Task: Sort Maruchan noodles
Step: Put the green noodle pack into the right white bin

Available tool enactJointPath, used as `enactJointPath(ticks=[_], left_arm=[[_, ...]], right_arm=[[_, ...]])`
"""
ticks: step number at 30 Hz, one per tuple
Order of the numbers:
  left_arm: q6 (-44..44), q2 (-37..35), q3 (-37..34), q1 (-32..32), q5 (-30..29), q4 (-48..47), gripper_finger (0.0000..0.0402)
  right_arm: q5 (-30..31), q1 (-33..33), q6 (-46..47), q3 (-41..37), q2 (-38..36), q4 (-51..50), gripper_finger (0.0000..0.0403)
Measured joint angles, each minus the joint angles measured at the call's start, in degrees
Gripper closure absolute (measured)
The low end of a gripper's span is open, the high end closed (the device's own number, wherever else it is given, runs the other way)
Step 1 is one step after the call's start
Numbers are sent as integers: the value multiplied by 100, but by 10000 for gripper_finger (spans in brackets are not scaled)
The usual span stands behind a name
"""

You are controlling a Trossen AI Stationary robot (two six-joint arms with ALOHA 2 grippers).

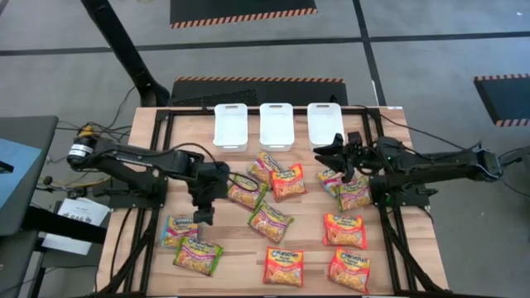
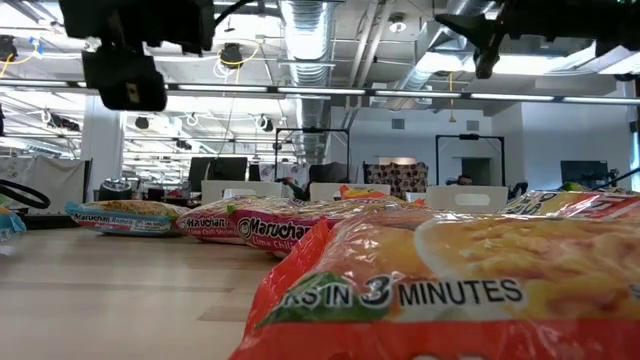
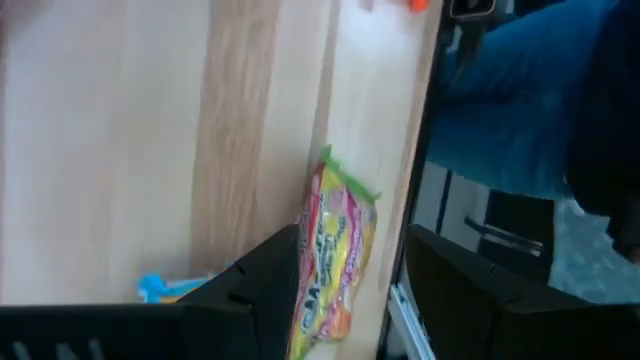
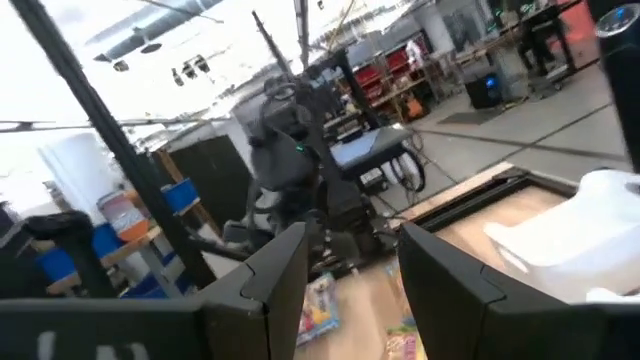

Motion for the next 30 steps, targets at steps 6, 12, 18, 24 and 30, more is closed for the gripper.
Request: enactJointPath(ticks=[6, 12, 18, 24, 30], left_arm=[[653, 466, 5, 0, 463, 112, 236], [1104, 941, 2, 0, 569, 38, 236], [1175, 1240, 3, 0, 846, 50, 236], [1310, 1513, 4, -36, 914, -223, 236], [1336, 1807, 4, -337, 999, -188, 236]], right_arm=[[17, 387, -2, 565, 360, 65, 218], [24, 660, -40, 1014, 905, 74, 218], [26, 880, -44, 1243, 1503, 23, 218], [26, 1070, -44, 1506, 2098, 60, 218], [17, 1134, -44, 1675, 2413, 43, 218]])
